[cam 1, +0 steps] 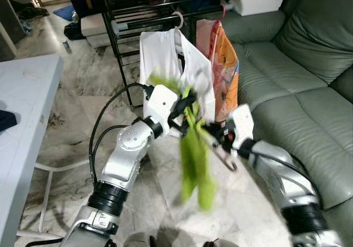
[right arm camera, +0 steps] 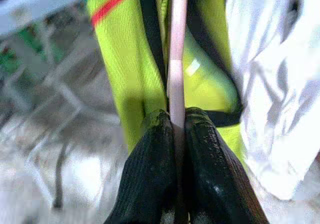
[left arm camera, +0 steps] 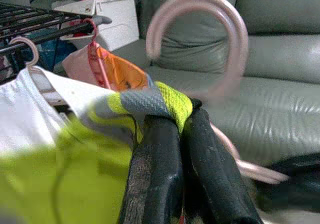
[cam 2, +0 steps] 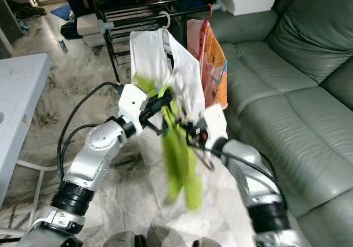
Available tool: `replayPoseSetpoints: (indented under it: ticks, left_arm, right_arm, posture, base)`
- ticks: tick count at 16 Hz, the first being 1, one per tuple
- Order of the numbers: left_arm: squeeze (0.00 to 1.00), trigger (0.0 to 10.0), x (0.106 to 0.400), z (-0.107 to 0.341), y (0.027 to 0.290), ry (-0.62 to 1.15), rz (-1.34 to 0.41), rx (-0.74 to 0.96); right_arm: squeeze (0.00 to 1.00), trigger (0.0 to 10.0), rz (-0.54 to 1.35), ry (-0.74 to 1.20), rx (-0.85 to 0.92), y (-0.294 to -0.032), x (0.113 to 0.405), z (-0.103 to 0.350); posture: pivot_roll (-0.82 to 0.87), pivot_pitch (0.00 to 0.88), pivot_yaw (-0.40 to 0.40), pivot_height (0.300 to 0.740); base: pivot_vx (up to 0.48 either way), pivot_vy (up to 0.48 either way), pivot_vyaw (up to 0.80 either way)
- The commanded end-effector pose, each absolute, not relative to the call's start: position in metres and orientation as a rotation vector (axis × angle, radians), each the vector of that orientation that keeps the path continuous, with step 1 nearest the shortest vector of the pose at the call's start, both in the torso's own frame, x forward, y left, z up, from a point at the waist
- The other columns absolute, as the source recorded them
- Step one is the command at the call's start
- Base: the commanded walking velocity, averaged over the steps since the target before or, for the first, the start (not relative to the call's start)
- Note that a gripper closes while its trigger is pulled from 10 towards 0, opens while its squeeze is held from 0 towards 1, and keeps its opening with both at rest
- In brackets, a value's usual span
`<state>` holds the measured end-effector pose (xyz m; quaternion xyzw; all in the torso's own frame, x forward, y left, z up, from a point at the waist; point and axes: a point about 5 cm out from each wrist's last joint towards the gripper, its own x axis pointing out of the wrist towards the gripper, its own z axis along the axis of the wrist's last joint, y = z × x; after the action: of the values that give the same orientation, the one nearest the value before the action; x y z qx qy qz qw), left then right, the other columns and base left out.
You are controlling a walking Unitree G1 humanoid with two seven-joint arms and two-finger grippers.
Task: Hang hanger
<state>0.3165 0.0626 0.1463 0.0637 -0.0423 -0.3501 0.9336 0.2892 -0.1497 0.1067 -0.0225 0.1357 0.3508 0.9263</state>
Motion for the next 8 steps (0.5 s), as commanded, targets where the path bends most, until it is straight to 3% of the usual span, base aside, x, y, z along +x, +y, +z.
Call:
replayPoseSetpoints:
  ticks: [1, 2, 3, 4, 7, 8]
  left_arm:
    - [0.00, 8.4, 0.317, 0.151, 0.064, -0.126, -0.714, 0.173]
    - [0.00, 8.4, 0.317, 0.151, 0.064, -0.127, -0.717, 0.179]
    - [0.00, 6.9, 0.314, 0.149, 0.065, -0.136, -0.742, 0.214]
    - [0.00, 6.5, 0.312, 0.148, 0.066, -0.137, -0.755, 0.235]
    - [0.00, 1.8, 0.308, 0.138, 0.076, -0.118, -0.759, 0.282]
    - [0.00, 1.3, 0.308, 0.137, 0.076, -0.116, -0.760, 0.283]
  right_arm:
    - [0.00, 10.0, 0.754, 0.241, -0.090, -0.151, 0.290, 0.120]
    - [0.00, 10.0, 0.739, 0.242, -0.093, -0.154, 0.292, 0.121]
    - [0.00, 10.0, 0.634, 0.220, -0.119, -0.169, 0.302, 0.125]
    - [0.00, 10.0, 0.590, 0.198, -0.130, -0.174, 0.306, 0.129]
    - [0.00, 10.0, 0.461, 0.098, -0.101, -0.183, 0.318, 0.145]
    - [0.00, 10.0, 0.456, 0.087, -0.089, -0.183, 0.319, 0.146]
  posture:
    - [-0.04, 0.000, 0.032, 0.740]
    - [-0.04, 0.000, 0.032, 0.740]
    - [-0.04, 0.000, 0.032, 0.740]
    - [-0.04, 0.000, 0.033, 0.740]
    - [-0.04, 0.000, 0.033, 0.740]
    - [-0.04, 0.000, 0.032, 0.740]
  base:
    - [0.000, 0.000, 0.00]
    - [0.000, 0.000, 0.00]
    - [0.000, 0.000, 0.00]
    - [0.000, 0.000, 0.00]
    - [0.000, 0.000, 0.00]
    - [0.000, 0.000, 0.00]
